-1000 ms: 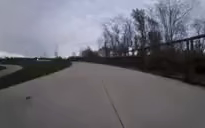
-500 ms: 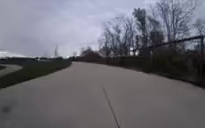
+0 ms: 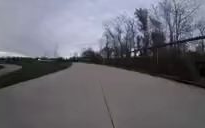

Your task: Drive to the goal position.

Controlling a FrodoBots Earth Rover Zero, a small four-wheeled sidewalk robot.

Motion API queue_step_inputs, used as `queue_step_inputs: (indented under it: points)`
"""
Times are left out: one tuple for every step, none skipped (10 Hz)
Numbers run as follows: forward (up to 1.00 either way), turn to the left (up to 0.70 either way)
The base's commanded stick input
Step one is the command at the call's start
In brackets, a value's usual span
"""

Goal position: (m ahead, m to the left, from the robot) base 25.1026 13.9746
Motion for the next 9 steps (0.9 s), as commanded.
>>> queue_step_inputs:
  points:
    - [1.00,0.00]
    - [1.00,0.00]
    - [1.00,0.00]
    - [1.00,0.00]
    - [1.00,0.00]
    - [1.00,0.00]
    - [1.00,0.00]
    - [1.00,0.00]
    - [1.00,0.00]
